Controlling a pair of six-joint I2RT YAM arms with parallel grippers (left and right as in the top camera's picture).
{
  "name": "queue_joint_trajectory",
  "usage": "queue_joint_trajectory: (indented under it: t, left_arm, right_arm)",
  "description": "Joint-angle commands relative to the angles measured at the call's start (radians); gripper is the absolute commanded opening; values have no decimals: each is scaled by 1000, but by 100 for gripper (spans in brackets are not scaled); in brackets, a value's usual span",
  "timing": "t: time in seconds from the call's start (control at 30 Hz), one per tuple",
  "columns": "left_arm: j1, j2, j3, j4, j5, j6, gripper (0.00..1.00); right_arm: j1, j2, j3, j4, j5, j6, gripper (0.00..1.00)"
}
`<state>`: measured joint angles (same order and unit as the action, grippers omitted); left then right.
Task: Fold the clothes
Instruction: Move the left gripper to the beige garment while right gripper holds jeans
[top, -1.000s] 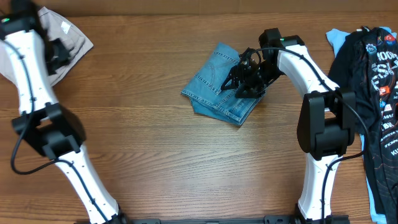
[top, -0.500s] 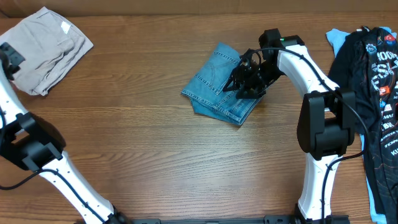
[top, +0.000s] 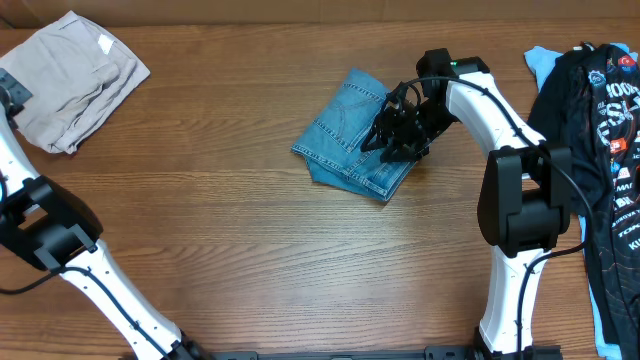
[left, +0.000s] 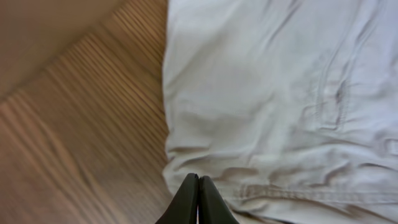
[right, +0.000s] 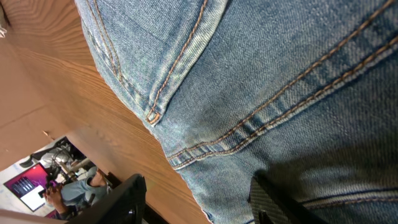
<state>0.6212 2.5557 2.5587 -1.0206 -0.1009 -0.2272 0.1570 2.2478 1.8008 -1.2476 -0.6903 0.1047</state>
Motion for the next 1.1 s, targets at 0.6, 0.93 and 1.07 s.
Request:
queue_joint_trajectory:
  t: [0.6, 0.93, 1.07]
  left_arm:
    - [-89, 227, -6, -119, 184, -69, 4]
    - [-230, 227, -5, -117, 179, -124, 4]
    - [-274, 227, -5, -111, 180, -156, 4]
  right_arm:
    - [-6, -25, 16, -1, 8, 1, 54]
    - [-6, -25, 16, 0, 9, 1, 53]
    - [-7, -25, 16, 0, 9, 1, 52]
